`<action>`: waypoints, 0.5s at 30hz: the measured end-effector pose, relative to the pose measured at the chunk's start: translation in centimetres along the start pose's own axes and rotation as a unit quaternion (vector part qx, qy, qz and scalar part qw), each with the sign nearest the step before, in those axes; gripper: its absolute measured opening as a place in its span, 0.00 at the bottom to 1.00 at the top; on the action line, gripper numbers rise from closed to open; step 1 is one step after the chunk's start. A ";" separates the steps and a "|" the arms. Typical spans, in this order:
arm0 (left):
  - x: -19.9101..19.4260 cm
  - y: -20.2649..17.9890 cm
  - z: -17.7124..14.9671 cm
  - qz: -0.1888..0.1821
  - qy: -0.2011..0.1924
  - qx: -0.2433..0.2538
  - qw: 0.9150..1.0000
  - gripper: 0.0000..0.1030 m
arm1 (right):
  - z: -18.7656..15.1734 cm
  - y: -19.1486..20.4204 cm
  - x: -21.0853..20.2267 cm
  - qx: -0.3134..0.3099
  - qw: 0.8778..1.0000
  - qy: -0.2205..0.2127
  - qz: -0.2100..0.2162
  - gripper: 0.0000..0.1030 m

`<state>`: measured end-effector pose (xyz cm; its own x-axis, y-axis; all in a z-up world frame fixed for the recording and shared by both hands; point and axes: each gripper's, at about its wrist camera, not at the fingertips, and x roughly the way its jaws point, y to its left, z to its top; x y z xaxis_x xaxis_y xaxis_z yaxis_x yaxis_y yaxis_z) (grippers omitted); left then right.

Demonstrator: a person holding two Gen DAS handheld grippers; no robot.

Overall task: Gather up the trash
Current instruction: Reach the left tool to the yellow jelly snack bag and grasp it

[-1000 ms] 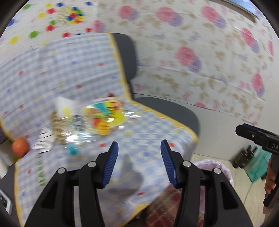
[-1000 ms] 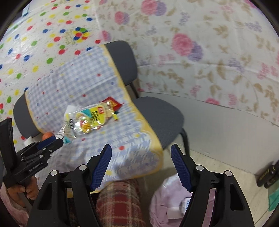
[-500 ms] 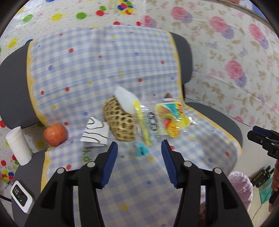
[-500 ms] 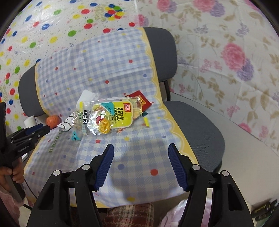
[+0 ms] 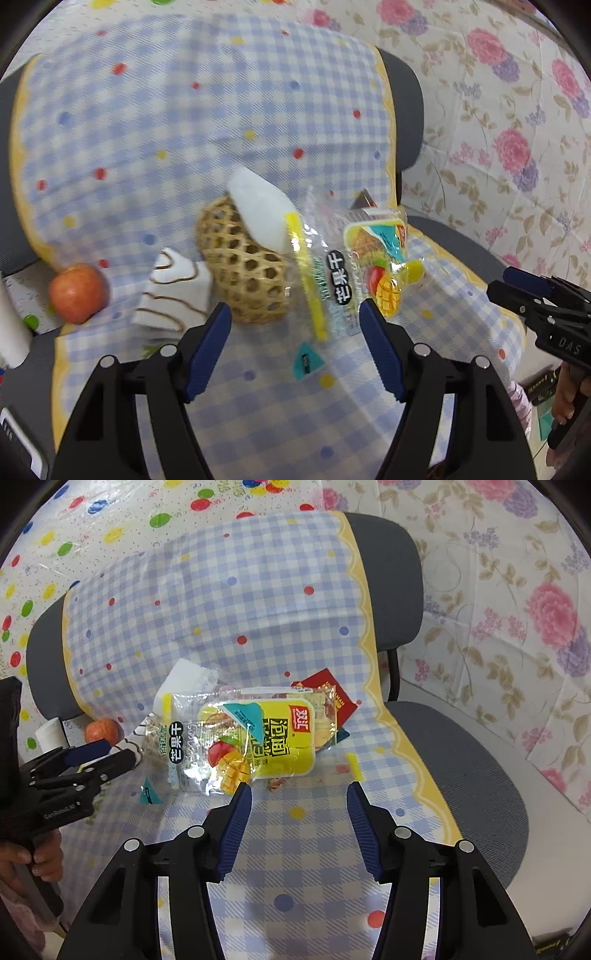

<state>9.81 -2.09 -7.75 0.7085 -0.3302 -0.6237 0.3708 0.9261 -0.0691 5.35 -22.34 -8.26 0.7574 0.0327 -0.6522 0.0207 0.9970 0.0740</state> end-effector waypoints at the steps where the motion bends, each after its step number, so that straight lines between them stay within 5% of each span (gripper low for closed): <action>1: 0.5 -0.1 0.1 -0.003 0.003 0.002 1.000 0.64 | -0.1 0.0 0.4 0.001 1.000 0.004 0.001 0.55; 5: 3.3 -0.3 0.4 -0.022 0.027 -0.001 0.999 0.52 | -0.5 -0.7 1.3 0.012 1.000 0.016 -0.002 0.55; 11: 5.0 -0.5 1.0 -0.070 0.042 -0.021 0.996 0.48 | -1.3 -1.7 1.4 0.021 0.999 0.026 -0.003 0.58; 15: 3.8 -1.6 0.8 -0.077 0.031 0.002 0.997 0.18 | -1.7 -2.0 0.8 0.023 0.999 0.025 -0.003 0.59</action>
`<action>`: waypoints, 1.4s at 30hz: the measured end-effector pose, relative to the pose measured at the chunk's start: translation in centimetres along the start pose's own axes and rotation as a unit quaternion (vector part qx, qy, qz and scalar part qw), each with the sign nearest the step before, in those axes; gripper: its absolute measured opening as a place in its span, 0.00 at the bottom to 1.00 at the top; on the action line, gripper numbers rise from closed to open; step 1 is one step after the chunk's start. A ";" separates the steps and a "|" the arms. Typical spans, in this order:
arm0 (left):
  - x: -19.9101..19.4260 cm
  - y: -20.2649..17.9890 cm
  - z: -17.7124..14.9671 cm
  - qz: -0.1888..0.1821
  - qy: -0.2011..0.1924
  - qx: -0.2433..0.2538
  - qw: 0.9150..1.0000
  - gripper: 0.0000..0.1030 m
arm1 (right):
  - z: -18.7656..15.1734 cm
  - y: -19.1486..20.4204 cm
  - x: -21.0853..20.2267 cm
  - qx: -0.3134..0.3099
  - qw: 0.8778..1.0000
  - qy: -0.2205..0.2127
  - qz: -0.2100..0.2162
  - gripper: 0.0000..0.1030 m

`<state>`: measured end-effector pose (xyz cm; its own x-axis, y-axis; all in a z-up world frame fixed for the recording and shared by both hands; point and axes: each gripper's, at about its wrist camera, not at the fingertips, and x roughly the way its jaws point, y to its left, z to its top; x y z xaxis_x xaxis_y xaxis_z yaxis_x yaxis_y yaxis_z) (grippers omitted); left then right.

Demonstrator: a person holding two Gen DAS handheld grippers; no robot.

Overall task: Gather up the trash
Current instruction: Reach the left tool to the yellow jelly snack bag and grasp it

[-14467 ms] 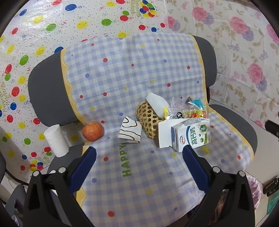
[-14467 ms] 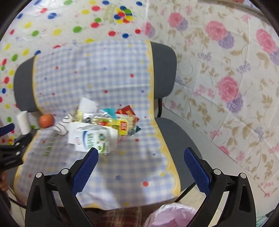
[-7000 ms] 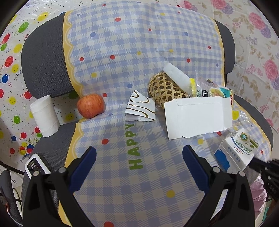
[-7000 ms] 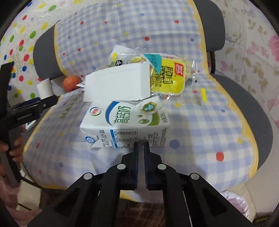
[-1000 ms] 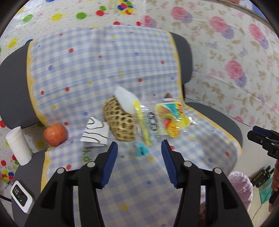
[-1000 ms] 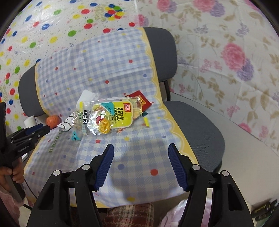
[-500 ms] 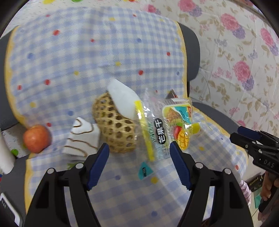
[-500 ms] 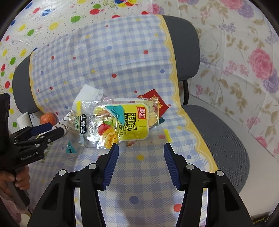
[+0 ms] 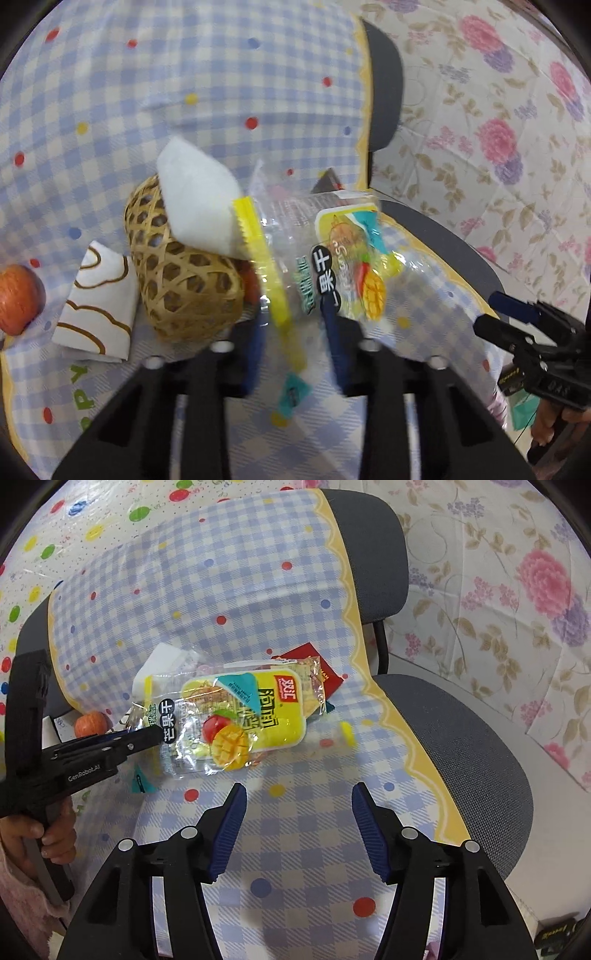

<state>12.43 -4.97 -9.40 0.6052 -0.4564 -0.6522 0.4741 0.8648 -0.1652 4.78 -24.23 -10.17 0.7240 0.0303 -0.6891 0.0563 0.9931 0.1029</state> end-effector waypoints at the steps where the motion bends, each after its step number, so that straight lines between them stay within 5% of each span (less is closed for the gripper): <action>1: -0.5 -0.5 -0.2 0.001 -0.007 0.011 1.000 0.16 | -0.1 0.0 -0.1 0.000 1.000 0.000 0.000 0.59; 7: -4.1 -3.7 -2.2 0.015 -0.047 0.080 0.996 0.10 | -1.0 -0.3 -0.7 0.008 1.000 0.003 0.003 0.63; 13: -3.7 -3.0 -3.8 0.018 -0.018 0.061 0.998 0.21 | -2.0 -0.1 -1.1 0.008 1.000 0.010 0.006 0.64; 15: -3.9 -2.4 -4.3 0.013 -0.016 0.046 0.999 0.34 | -2.3 -0.3 -1.3 0.009 1.000 0.010 0.005 0.64; 23: -2.7 -1.8 -4.2 -0.022 0.004 0.013 1.000 0.35 | -2.9 -0.8 -1.3 0.017 1.000 0.015 0.006 0.64; 25: -1.9 -2.1 -3.7 -0.029 0.015 0.007 0.999 0.32 | -2.9 -0.8 -1.3 0.016 1.000 0.015 0.005 0.64; 28: -1.5 -2.8 -3.2 -0.046 0.019 0.005 0.999 0.11 | -3.1 -1.0 -1.4 0.017 1.000 0.015 0.002 0.64; 30: -2.1 -4.0 -3.0 -0.055 0.005 0.022 0.998 0.00 | -3.1 -1.2 -1.6 0.017 1.000 0.014 -0.002 0.64; 36: -7.4 -6.4 -2.6 -0.020 -0.098 0.074 0.992 0.00 | -3.1 -1.8 -2.1 0.023 1.000 0.006 -0.014 0.65; 42: -12.0 -4.0 -1.9 0.037 -0.159 0.047 0.985 0.00 | -2.5 0.1 -1.6 0.006 1.000 0.003 -0.007 0.67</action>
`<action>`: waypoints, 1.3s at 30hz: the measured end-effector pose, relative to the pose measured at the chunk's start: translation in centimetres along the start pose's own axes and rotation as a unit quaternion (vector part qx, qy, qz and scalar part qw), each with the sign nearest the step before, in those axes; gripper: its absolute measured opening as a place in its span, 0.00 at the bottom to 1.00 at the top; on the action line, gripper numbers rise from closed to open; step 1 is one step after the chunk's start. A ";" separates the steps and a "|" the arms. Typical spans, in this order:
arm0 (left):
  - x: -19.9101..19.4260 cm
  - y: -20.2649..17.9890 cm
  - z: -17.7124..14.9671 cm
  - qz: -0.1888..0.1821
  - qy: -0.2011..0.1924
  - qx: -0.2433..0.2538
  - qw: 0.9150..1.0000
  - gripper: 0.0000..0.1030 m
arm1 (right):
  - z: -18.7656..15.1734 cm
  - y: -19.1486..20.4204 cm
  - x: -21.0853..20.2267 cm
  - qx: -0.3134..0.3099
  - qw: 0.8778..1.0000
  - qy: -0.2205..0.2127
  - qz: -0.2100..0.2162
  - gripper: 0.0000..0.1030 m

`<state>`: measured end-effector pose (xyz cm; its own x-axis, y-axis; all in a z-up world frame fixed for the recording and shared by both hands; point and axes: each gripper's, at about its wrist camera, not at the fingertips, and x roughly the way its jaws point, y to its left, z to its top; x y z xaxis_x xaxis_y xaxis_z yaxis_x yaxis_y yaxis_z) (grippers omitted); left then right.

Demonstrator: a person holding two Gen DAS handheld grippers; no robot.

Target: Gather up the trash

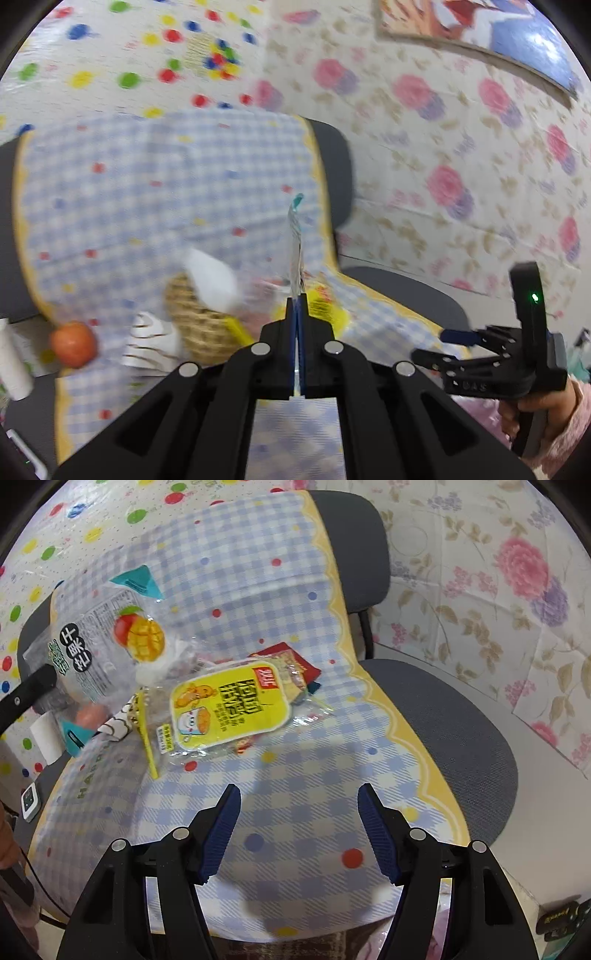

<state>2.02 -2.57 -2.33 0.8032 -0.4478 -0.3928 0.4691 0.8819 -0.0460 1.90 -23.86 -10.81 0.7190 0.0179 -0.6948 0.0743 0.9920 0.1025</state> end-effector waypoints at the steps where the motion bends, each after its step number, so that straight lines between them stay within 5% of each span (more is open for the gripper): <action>1: -0.3 0.8 -0.1 0.019 -0.001 -0.001 1.000 0.00 | 0.2 0.7 0.2 -0.009 1.000 -0.003 0.002 0.69; 10: -0.6 6.8 -2.8 0.098 0.031 -0.035 0.994 0.00 | 2.0 9.1 2.9 -0.096 0.995 -0.021 0.002 0.73; 24: 0.3 10.3 -4.6 0.086 0.036 -0.081 0.992 0.00 | 3.0 17.5 9.6 -0.178 0.977 -0.030 -0.111 0.80; 26: 0.4 10.5 -4.7 0.083 0.037 -0.084 0.992 0.00 | 3.1 17.6 10.2 -0.185 0.974 -0.023 -0.129 0.73; 28: 0.4 10.5 -4.7 0.082 0.036 -0.084 0.992 0.00 | 3.0 17.3 10.2 -0.187 0.971 -0.021 -0.149 0.50; 31: 0.2 10.2 -4.6 0.078 0.032 -0.081 0.993 0.00 | 3.0 15.9 8.7 -0.176 0.971 -0.031 -0.159 0.34; 39: -0.6 7.8 -3.8 0.055 0.022 -0.064 0.996 0.00 | 3.8 8.4 0.3 -0.108 0.973 -0.109 -0.173 0.08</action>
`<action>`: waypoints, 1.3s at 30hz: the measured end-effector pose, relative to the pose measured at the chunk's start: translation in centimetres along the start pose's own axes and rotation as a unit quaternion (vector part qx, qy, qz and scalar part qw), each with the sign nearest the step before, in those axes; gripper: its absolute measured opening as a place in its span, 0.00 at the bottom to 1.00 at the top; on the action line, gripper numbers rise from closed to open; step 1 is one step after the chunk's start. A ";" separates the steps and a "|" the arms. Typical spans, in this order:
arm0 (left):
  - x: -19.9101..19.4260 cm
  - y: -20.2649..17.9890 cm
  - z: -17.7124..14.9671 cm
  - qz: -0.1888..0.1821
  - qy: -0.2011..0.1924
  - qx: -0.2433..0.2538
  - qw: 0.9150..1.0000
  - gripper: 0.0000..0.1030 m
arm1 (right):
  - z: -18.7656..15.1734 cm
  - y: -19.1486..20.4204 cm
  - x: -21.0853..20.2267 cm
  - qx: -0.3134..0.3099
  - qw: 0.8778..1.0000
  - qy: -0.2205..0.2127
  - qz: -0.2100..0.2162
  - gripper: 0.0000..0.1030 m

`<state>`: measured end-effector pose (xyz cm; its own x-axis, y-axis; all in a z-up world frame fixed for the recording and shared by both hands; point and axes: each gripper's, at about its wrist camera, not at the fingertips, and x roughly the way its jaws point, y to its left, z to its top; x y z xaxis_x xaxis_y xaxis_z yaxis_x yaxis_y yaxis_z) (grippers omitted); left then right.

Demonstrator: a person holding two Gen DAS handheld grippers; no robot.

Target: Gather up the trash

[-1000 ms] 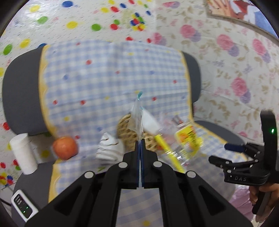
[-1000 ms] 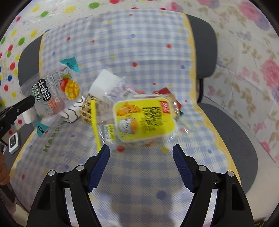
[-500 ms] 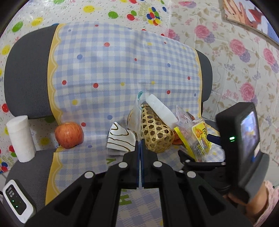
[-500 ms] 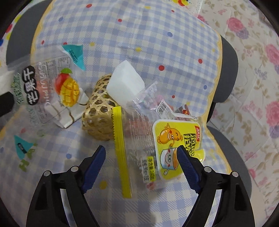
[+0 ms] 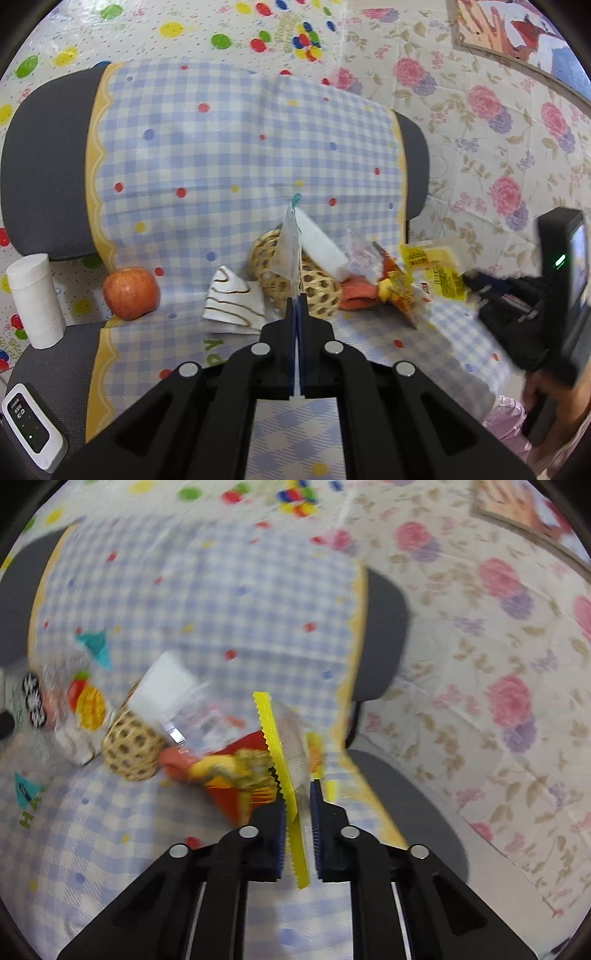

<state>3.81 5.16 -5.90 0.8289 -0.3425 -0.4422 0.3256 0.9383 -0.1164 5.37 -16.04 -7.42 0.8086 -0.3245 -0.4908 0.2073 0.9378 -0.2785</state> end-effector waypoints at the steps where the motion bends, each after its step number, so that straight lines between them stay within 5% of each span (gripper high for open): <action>1: -0.1 -0.5 0.1 -0.005 -0.001 0.003 1.000 0.00 | 0.1 -2.0 -0.7 0.024 1.000 -0.007 0.002 0.03; 7: -0.3 -4.3 0.7 -0.034 -0.003 0.029 0.999 0.00 | 0.1 -11.2 -3.3 0.142 0.989 -0.017 0.044 0.01; 19: -0.6 -13.6 -0.4 -0.122 0.020 0.090 0.988 0.00 | -3.6 -13.5 -7.7 0.147 0.988 -0.002 0.051 0.01; 28: -2.0 -19.0 -2.5 -0.180 0.036 0.129 0.974 0.00 | -7.5 -17.1 -12.7 0.156 0.988 0.004 0.002 0.01; 39: -4.4 -26.6 -5.6 -0.276 0.048 0.188 0.941 0.00 | -12.5 -22.5 -20.0 0.187 0.977 0.020 -0.100 0.02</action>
<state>-11.01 -18.03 -5.80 0.4469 -0.7510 -0.4861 0.8479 0.5288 -0.0375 -22.33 -32.19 -1.69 0.7109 -0.5029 -0.4917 0.5513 0.8325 -0.0546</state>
